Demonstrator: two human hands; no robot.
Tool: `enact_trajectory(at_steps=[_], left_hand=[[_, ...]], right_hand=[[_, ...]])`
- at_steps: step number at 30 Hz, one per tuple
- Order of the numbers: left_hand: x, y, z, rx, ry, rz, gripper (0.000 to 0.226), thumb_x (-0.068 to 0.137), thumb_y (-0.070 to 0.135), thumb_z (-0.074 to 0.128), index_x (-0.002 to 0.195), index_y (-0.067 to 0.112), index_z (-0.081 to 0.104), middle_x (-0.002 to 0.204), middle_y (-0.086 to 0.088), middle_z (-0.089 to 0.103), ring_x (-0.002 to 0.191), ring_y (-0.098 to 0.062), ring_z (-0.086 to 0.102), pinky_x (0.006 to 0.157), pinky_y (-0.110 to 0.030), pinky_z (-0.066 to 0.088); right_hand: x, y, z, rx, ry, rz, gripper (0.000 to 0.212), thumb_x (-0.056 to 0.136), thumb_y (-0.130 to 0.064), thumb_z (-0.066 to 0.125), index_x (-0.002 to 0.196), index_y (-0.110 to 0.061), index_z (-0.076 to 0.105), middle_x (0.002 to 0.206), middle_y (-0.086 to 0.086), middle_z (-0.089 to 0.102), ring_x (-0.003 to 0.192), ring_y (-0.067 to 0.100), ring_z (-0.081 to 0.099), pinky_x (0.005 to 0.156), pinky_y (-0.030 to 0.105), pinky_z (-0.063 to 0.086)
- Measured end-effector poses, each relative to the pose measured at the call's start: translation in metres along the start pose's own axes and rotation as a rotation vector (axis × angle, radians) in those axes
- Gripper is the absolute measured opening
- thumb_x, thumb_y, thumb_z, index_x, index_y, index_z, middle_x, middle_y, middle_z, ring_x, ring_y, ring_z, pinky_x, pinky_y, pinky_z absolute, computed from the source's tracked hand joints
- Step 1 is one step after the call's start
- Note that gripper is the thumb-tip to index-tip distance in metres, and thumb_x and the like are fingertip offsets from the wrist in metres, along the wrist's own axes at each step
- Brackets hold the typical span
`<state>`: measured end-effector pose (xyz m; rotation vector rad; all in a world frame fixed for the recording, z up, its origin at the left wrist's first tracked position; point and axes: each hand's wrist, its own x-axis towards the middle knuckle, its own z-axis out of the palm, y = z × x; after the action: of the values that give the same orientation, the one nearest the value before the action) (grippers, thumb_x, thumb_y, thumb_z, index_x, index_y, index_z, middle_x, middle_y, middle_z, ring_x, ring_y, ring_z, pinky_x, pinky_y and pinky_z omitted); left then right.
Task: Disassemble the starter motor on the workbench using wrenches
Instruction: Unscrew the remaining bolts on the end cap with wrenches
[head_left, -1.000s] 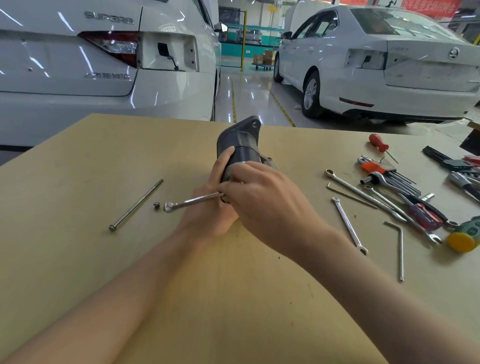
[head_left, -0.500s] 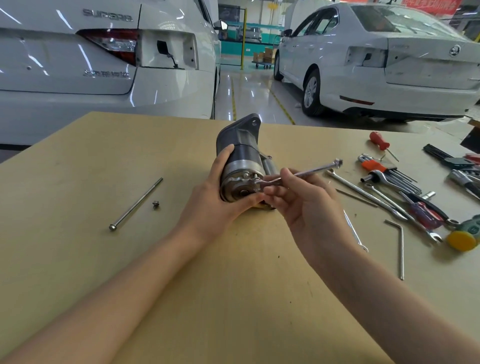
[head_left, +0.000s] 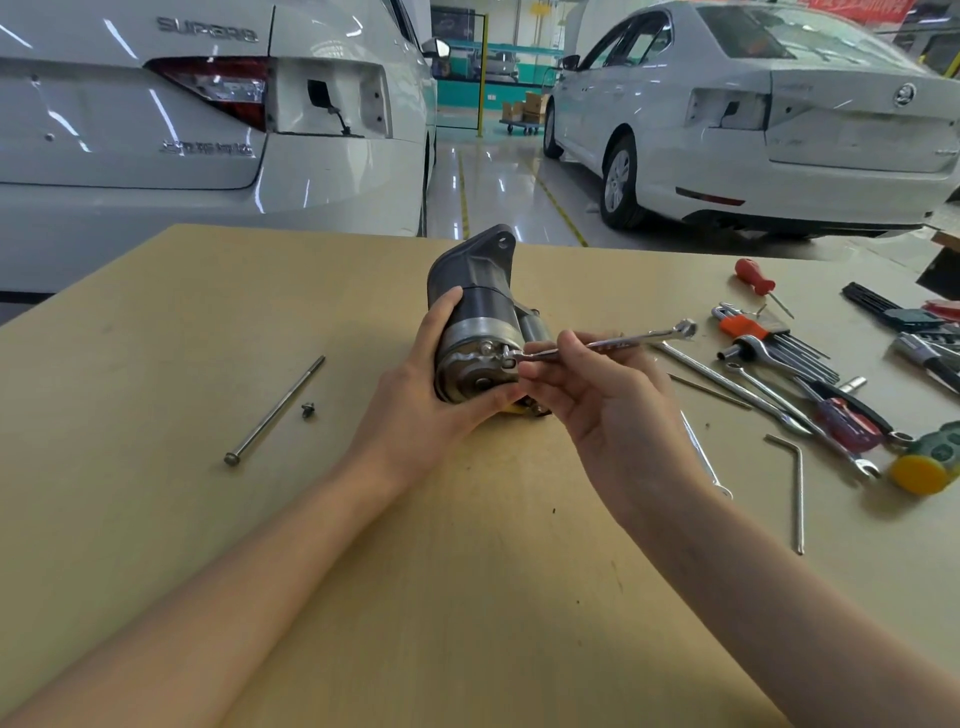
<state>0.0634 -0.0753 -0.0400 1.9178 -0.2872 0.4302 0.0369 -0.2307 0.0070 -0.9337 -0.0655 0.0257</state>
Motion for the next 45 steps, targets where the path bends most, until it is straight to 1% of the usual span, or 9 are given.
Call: enact_trajectory(at_steps=[7,13,18,20,23,28,32,37,45], left_hand=[[0.0,-0.003,0.0,-0.002,-0.012,-0.023,0.102,0.057,0.063,0.074,0.145,0.048,0.027,0.106,0.03,0.059,0.095,0.014,0.06,0.08,-0.003,0.044],[0.001,-0.008,0.0,0.078,0.005,-0.032,0.092,0.061,0.056,0.071,0.143,0.044,0.033,0.095,0.028,0.065,0.079,0.021,0.058,0.068,0.003,0.039],[0.005,-0.012,0.002,0.282,-0.02,0.018,0.08,0.087,0.023,0.062,0.147,0.045,0.014,0.093,0.008,0.066,0.072,0.0,0.063,0.064,-0.01,0.047],[0.004,-0.01,0.002,0.22,-0.026,0.064,0.079,0.084,0.026,0.064,0.144,0.045,0.016,0.11,0.012,0.067,0.088,-0.011,0.067,0.08,-0.022,0.051],[0.001,-0.006,0.001,0.073,0.0,0.012,0.092,0.063,0.052,0.068,0.144,0.05,0.025,0.089,0.04,0.063,0.081,0.014,0.061,0.071,0.0,0.041],[0.001,-0.006,0.002,0.008,0.007,-0.026,0.094,0.065,0.049,0.082,0.141,0.052,0.029,0.103,0.032,0.061,0.093,0.014,0.061,0.077,-0.001,0.042],[0.0,-0.003,0.002,0.014,0.006,-0.022,0.097,0.06,0.057,0.078,0.143,0.05,0.028,0.105,0.031,0.059,0.095,0.014,0.06,0.079,-0.002,0.043],[0.001,-0.003,0.002,0.004,0.003,-0.002,0.099,0.058,0.058,0.076,0.144,0.046,0.029,0.105,0.03,0.059,0.094,0.016,0.059,0.077,0.0,0.041],[0.001,-0.004,0.001,0.02,0.01,0.002,0.098,0.059,0.057,0.077,0.144,0.045,0.029,0.103,0.032,0.058,0.092,0.018,0.058,0.075,0.001,0.04]], right_hand=[[-0.001,-0.001,0.001,-0.224,-0.045,-0.167,0.006,0.092,-0.001,0.055,0.087,-0.004,0.055,0.078,0.018,0.068,0.064,0.022,0.068,0.062,0.028,0.057],[0.005,-0.007,0.023,-1.267,-0.306,-0.824,0.001,0.087,-0.001,0.062,0.088,-0.002,0.061,0.075,0.006,0.063,0.066,0.016,0.056,0.064,0.028,0.045],[0.012,0.004,0.034,-1.949,-0.681,-0.975,0.022,0.092,-0.006,0.05,0.104,-0.013,0.066,0.101,-0.001,0.061,0.098,0.015,0.051,0.088,0.024,0.029],[0.01,0.0,0.034,-1.768,-0.63,-0.942,0.017,0.091,-0.006,0.056,0.1,-0.009,0.07,0.093,0.0,0.063,0.086,0.009,0.051,0.08,0.021,0.035],[0.004,-0.003,0.02,-1.17,-0.386,-0.822,0.008,0.086,-0.004,0.065,0.087,-0.011,0.068,0.077,-0.001,0.064,0.066,0.004,0.053,0.066,0.02,0.044],[-0.002,-0.001,0.002,-0.369,-0.055,-0.225,0.008,0.094,-0.004,0.054,0.089,0.001,0.058,0.079,0.02,0.064,0.056,0.016,0.059,0.055,0.024,0.048],[0.003,-0.001,-0.002,-0.15,-0.002,-0.013,0.014,0.095,-0.006,0.051,0.094,0.006,0.058,0.077,0.018,0.065,0.054,0.015,0.059,0.054,0.023,0.05],[0.006,-0.001,-0.003,0.0,-0.005,0.033,0.022,0.094,-0.004,0.051,0.111,0.01,0.054,0.081,0.02,0.064,0.056,0.016,0.063,0.054,0.022,0.052],[0.007,-0.002,-0.004,0.015,-0.024,0.064,0.016,0.093,-0.004,0.052,0.106,0.004,0.054,0.081,0.02,0.065,0.057,0.017,0.065,0.055,0.023,0.053]])
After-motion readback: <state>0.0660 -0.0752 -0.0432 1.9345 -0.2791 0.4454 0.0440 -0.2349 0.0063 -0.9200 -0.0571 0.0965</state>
